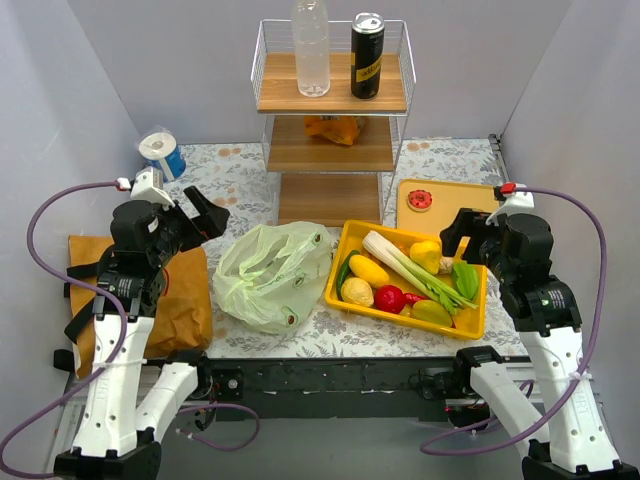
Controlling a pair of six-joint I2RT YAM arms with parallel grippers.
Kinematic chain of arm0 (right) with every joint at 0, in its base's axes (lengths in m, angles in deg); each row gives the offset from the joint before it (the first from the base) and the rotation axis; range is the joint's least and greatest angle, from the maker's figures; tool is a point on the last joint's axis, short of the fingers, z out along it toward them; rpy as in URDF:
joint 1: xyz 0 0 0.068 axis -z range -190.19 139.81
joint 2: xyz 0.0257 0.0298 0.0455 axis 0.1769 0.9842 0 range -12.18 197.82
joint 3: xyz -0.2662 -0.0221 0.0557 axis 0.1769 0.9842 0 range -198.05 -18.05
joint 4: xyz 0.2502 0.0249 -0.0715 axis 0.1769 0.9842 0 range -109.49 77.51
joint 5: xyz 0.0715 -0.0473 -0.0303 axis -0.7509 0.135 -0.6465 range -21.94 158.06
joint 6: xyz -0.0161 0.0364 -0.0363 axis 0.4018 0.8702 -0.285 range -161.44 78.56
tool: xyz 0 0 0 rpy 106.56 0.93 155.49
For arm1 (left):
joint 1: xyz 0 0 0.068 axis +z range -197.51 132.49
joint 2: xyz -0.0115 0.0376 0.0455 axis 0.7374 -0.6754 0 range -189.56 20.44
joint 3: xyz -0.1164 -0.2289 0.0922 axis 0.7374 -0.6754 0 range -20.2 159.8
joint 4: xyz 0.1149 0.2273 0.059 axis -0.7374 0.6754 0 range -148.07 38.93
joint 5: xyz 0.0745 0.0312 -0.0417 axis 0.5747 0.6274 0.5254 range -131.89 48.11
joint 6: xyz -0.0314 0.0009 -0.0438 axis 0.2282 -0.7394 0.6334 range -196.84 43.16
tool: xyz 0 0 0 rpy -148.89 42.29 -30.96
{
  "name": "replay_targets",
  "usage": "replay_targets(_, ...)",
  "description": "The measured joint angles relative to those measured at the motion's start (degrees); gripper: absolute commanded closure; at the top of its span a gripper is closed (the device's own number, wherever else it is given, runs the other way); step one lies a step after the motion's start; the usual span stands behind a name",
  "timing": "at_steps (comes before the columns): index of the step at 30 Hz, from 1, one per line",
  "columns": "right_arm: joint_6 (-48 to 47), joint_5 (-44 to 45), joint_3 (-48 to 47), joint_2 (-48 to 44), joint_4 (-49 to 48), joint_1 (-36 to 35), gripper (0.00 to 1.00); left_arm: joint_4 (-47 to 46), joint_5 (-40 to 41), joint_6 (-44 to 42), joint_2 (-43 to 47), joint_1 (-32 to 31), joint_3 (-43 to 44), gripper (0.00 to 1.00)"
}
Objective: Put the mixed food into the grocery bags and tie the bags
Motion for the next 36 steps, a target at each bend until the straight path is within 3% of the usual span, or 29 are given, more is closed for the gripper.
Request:
replay_targets(6,-0.61,-2.93,0.00,0.17,-1.92,0.00,0.15,2.78,3.72,-0.04,-3.02,0.00,-0.07,0.02)
replay_targets(10,-0.57,-7.41,0.55,0.52,-4.31,0.00,0.21,2.64,3.72,-1.05,-2.36,0.00,-2.32,0.02)
replay_targets(20,2.54,-19.45,5.09,2.51,-8.55,-2.16,0.24,1.36,9.18,-4.02,-1.84,0.00,-3.82,0.02)
replay_targets(29,12.72,-18.49,12.83,6.32,-20.00,-23.19,0.26,-2.16,32.54,-7.34,-4.90,0.13,-3.96,0.02)
replay_targets(32,14.34,-14.56,12.83,12.87,-24.06,-32.68,0.26,-2.78,34.58,-7.45,-6.60,2.75,-3.72,0.02)
replay_targets(36,15.56,-11.87,10.91,22.86,-27.45,-42.29,0.24,-2.43,32.70,-7.21,-8.98,10.97,-2.64,0.02)
